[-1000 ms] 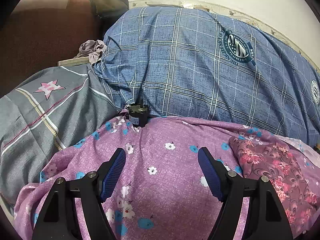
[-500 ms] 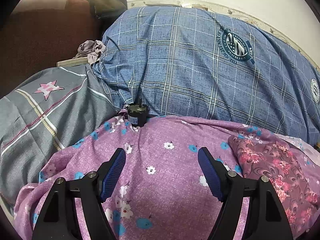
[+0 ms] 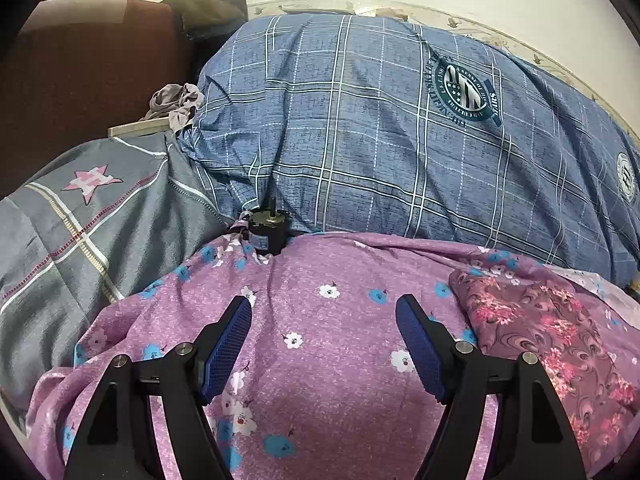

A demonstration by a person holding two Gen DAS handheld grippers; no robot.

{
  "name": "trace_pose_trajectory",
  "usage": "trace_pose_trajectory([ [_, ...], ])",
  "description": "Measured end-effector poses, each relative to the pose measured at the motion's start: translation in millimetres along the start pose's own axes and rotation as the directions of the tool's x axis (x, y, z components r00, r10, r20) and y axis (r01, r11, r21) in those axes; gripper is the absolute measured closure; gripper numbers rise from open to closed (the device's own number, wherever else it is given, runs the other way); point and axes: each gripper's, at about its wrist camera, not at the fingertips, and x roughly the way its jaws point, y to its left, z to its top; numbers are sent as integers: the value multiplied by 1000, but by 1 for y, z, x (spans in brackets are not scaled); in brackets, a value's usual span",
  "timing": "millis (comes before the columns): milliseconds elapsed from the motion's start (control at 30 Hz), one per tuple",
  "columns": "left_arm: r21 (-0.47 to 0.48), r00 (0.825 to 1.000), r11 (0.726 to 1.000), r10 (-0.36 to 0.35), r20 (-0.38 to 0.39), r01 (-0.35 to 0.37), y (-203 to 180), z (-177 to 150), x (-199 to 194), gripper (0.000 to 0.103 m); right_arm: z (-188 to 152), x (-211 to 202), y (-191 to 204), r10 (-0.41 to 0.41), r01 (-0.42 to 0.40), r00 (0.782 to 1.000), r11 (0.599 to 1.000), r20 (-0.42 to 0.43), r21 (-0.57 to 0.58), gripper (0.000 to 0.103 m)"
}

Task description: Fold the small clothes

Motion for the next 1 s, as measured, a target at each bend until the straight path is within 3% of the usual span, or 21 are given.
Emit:
trace_pose_trajectory([
  [200, -16, 999, 999, -34, -21, 34, -7, 1, 2, 29, 0, -5, -5, 5, -5, 1000, 1000, 13, 11, 52],
  [367, 2, 985, 989, -147, -89, 147, -29, -2, 10, 29, -1, -21, -61, -27, 17, 998, 990, 65, 140, 52],
  [500, 55, 969, 973, -215, -124, 223, -57, -8, 12, 29, -11, -28, -135, -127, 103, 991, 935, 50, 339, 53],
  [567, 87, 958, 961, -251, -141, 264, -70, -10, 12, 29, -24, -24, -174, -166, 146, 986, 881, 6, 449, 52],
  [667, 184, 937, 930, -280, -207, 319, -98, -22, 18, 29, -39, -15, -204, -152, 157, 987, 840, -52, 519, 55],
  [800, 294, 920, 892, -258, -294, 344, -126, -36, 34, 29, -46, -3, -213, -116, 150, 989, 839, -97, 524, 55],
  [867, 299, 924, 891, -260, -281, 342, -127, -32, 34, 29, -40, -9, -214, -112, 133, 991, 843, -71, 521, 54],
  [1000, 189, 917, 920, -288, -275, 345, -111, -18, 42, 29, -24, -16, -229, -101, 79, 995, 820, 7, 567, 53],
])
